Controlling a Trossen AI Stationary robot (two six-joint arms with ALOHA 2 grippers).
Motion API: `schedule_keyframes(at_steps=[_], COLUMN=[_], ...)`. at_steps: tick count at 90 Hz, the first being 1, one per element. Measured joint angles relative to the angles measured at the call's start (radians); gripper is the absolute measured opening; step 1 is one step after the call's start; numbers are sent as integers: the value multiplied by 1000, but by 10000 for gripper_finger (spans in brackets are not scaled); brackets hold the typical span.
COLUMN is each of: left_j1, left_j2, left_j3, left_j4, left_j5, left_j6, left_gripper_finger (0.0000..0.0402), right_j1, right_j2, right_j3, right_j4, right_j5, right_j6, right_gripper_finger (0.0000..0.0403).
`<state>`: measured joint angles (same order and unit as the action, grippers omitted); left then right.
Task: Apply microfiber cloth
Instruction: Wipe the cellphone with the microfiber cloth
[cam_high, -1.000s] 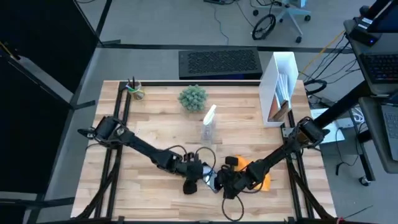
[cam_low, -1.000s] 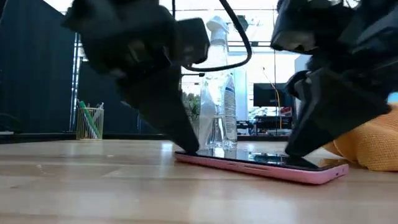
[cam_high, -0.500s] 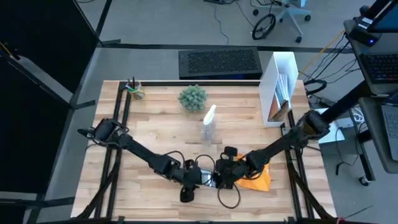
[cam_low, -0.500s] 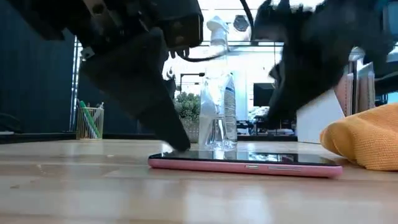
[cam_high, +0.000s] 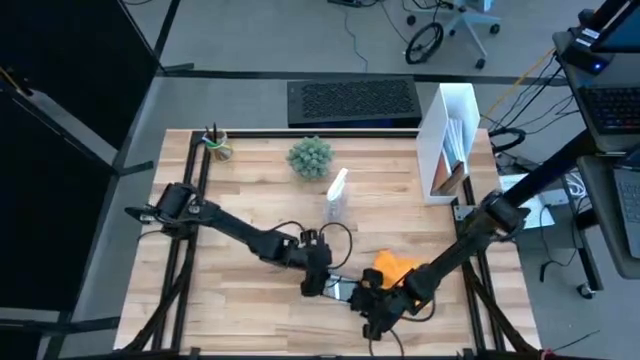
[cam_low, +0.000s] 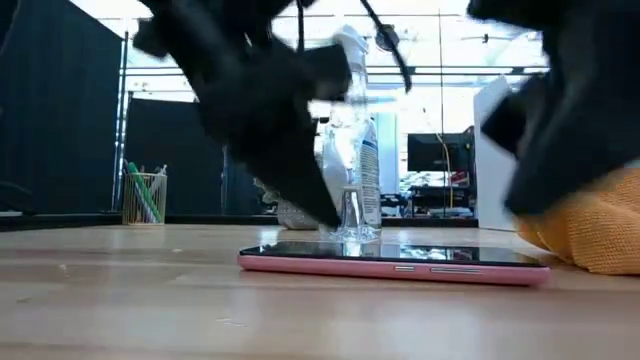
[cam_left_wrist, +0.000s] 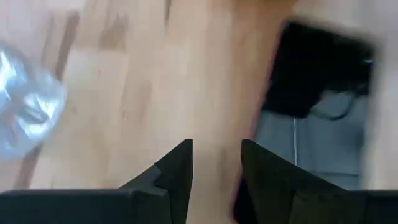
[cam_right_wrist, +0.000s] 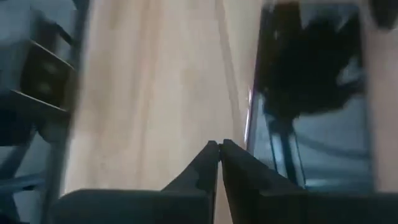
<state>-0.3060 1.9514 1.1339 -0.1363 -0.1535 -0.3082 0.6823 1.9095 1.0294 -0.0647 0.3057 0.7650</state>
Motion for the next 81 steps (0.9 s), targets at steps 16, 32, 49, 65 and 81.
schedule_keyframes(at_steps=[16,32,49,65,81], left_j1=[-19,-61,-100,-117,-110], left_j2=[9,9,9,11,11], left_j3=[-3,-18,-18,-20,-21], left_j4=[-4,0,-1,36,47], left_j5=[31,67,72,75,74], left_j6=[-27,-87,-152,-159,-161], left_gripper_finger=[123,123,123,123,123], right_j1=[-5,-39,-100,-171,-217], right_j2=[23,0,-6,-5,-9], right_j3=[2,5,3,2,1], right_j4=[-33,-130,-151,-139,-132], right_j5=[9,1,7,20,4], right_j6=[9,-28,-91,-137,-191], right_gripper_finger=[4,4,4,4,4])
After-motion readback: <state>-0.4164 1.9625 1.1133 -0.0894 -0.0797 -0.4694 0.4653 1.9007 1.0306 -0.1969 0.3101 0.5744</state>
